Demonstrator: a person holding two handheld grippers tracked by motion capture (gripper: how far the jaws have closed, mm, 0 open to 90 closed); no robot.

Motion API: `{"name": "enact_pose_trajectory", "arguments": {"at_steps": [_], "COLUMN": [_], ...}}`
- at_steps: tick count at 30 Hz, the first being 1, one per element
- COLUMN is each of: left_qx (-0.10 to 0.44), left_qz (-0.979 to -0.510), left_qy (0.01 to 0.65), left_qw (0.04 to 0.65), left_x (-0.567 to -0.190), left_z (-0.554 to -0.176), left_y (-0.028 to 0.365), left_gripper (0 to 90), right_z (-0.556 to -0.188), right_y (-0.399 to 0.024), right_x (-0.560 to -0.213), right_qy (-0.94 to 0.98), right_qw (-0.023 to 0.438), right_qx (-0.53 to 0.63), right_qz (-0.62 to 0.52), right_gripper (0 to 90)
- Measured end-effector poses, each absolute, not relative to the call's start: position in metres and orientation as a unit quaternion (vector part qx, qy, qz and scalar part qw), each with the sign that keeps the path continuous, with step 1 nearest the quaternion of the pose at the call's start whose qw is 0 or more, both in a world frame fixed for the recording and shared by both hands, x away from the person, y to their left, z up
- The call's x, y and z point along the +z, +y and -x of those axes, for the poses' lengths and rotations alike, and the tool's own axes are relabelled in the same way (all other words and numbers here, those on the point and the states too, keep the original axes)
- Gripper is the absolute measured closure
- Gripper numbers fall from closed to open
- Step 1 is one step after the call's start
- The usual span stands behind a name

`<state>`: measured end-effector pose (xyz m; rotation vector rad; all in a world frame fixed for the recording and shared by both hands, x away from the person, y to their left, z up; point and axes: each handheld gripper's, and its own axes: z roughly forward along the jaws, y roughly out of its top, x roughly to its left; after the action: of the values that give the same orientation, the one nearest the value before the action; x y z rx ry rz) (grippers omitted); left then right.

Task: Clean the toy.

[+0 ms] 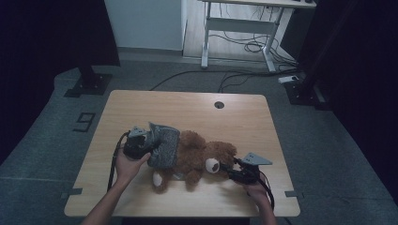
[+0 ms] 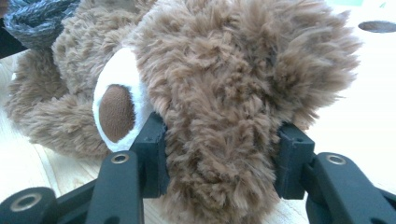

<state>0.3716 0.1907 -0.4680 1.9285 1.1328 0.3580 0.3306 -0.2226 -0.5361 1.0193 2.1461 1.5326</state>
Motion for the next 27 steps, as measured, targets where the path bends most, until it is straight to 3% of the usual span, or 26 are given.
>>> {"name": "enact_pose_trajectory", "arguments": {"at_steps": [6, 14, 27], "left_qx": [0.132, 0.112, 0.053], "left_qz": [-0.759, -0.777, -0.830], "left_qy": [0.410, 0.323, 0.288], "left_qw": [0.488, 0.529, 0.476], "left_x": [-0.436, -0.394, -0.426], "left_z": [-0.354, -0.335, -0.366], "left_y": [0.176, 0.108, -0.015], "left_gripper": [79.8, 79.8, 79.3], "right_z": [-0.331, -0.331, -0.331], "right_y": [-0.223, -0.224, -0.223], "right_x": [-0.537, -0.537, -0.537], "right_qy": [0.747, 0.746, 0.745], "right_qw": [0.154, 0.154, 0.155], "right_qx": [0.538, 0.538, 0.539], "right_qz": [-0.359, -0.360, -0.360], "right_gripper": [48.2, 48.3, 48.4]}}
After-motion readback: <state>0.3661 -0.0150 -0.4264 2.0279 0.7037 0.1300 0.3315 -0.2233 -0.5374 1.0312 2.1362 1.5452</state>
